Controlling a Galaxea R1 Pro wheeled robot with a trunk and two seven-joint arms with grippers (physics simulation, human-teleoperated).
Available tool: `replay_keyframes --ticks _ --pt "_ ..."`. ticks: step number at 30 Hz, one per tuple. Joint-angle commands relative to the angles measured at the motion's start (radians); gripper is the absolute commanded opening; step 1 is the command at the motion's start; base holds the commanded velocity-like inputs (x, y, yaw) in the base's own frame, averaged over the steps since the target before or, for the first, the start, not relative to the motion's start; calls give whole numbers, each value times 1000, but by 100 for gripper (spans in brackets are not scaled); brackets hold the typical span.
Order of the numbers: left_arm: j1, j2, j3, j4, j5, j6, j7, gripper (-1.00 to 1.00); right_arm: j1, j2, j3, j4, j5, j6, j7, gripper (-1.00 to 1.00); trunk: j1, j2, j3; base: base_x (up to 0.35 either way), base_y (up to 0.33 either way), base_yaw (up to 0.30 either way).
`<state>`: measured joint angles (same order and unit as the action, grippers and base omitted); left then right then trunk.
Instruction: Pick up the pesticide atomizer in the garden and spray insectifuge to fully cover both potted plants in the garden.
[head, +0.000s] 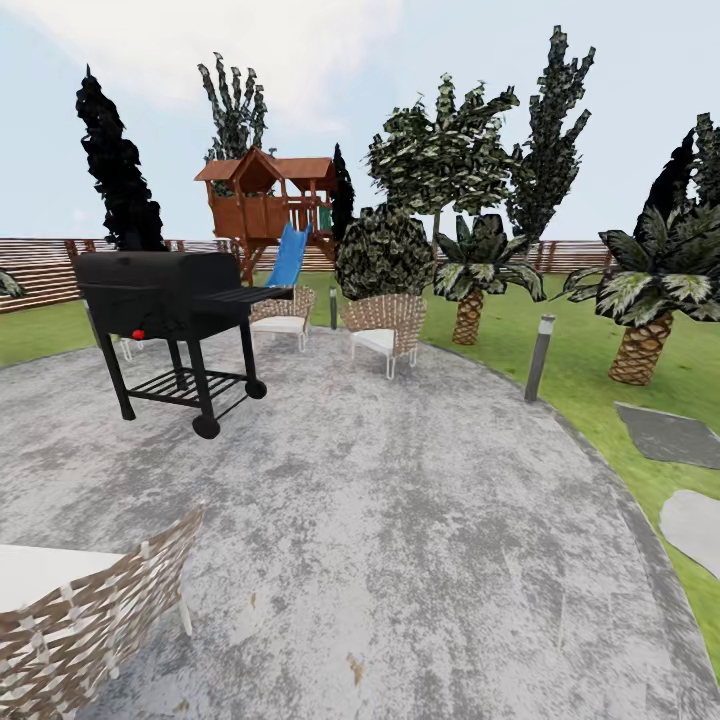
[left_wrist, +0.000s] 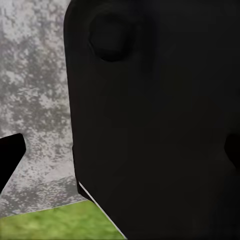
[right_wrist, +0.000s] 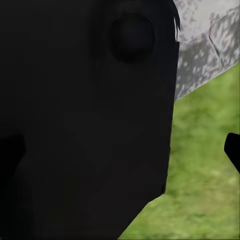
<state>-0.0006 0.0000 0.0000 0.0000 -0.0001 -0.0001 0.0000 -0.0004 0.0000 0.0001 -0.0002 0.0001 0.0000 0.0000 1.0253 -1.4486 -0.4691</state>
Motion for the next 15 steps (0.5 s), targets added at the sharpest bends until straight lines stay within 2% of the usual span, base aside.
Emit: replay_keyframes --ticks 1,3,6,15 --pt "1 -2 2 2 5 -1 -2 100 2 0 4 -1 4 -1 5 100 0 -1 -1 0 0 0" --pt "1 -2 2 2 5 -1 -2 100 2 0 4 -1 4 -1 5 100 0 -1 -1 0 0 0" --pt "1 -6 2 -1 4 -2 -2 100 -5 13 6 -17 4 -1 5 100 0 -1 -1 0 0 0" --pt "-3 -8 2 -6 2 -29 -2 100 -13 9 5 -68 4 -10 5 100 0 -1 -1 0 0 0"
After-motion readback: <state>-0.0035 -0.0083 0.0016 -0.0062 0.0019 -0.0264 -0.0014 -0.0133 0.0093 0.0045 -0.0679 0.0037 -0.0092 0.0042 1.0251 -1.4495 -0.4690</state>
